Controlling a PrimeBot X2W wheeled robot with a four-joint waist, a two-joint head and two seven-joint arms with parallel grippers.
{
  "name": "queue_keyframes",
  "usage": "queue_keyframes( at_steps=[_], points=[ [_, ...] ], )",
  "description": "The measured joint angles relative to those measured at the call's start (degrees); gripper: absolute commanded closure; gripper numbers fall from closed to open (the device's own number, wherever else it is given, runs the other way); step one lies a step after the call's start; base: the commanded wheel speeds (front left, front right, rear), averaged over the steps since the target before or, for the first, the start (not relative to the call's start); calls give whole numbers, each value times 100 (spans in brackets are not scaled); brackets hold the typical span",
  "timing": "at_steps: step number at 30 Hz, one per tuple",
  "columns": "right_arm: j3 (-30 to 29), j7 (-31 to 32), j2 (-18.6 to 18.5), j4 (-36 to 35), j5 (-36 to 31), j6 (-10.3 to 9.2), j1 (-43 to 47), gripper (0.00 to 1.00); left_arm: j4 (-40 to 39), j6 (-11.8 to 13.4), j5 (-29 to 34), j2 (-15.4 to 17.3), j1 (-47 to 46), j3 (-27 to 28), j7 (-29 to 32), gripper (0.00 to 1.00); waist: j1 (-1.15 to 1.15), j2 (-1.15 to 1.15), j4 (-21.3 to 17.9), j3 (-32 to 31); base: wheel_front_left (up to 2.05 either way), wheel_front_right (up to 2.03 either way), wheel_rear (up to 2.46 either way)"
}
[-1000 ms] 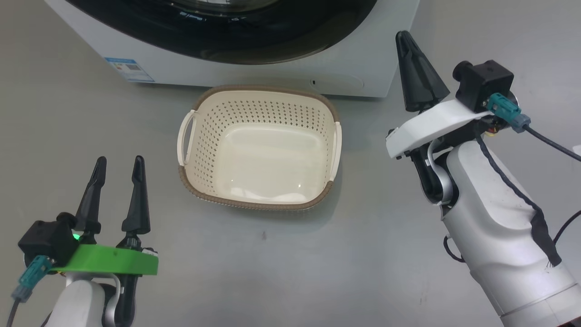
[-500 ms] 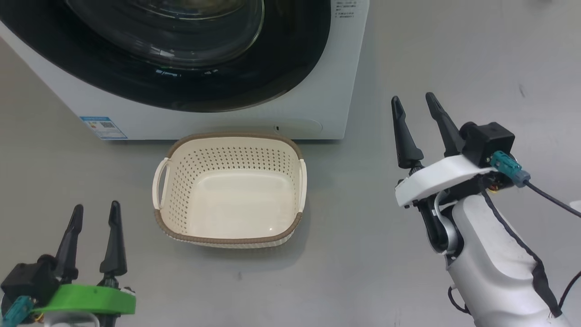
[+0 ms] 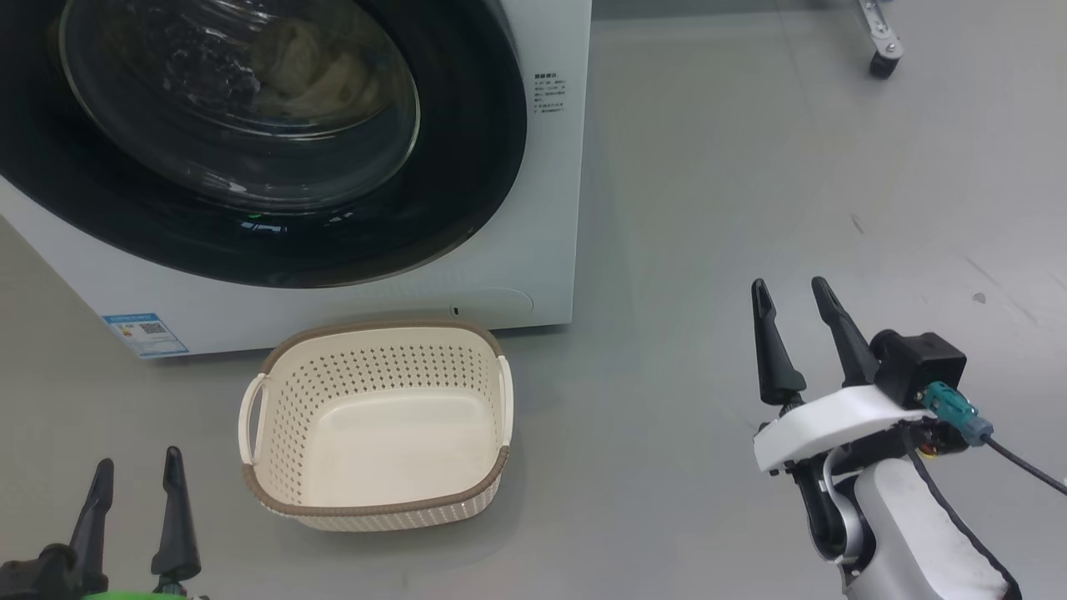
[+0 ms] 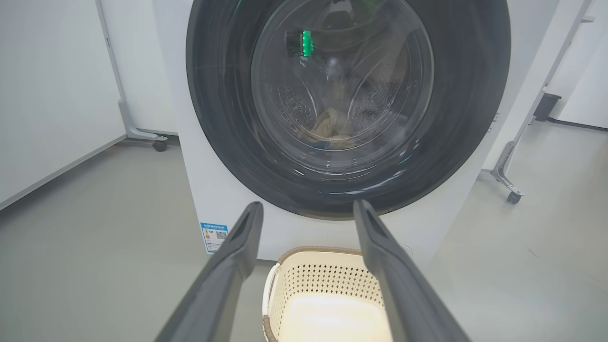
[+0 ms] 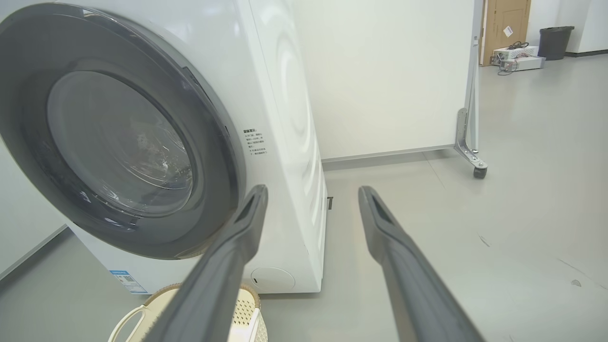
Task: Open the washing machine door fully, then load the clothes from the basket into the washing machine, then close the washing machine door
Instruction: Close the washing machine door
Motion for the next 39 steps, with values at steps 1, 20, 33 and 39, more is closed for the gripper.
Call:
queue_keyframes(
  at_steps=[1, 20, 33, 39],
  points=[
    [-16, 0, 0, -29, -1, -10, 98, 0, -10, 0, 26, -10, 42, 24, 0, 0, 0, 0, -34, -50, 0, 0, 0],
    [-336, 0, -165, -665, -103, -175, 1306, 0, -208, 5, 366, -178, 655, 235, 0, 0, 0, 0, -421, -672, 0, 0, 0],
    [-392, 0, -121, -959, -156, -202, 1728, 0, -325, 5, 477, -282, 795, 320, 0, 0, 0, 0, -335, -692, 0, 0, 0],
    [-408, 0, -119, -1055, -172, -202, 1759, 0, -349, 5, 486, -311, 870, 363, 0, 0, 0, 0, -299, -703, 0, 0, 0]
  ],
)
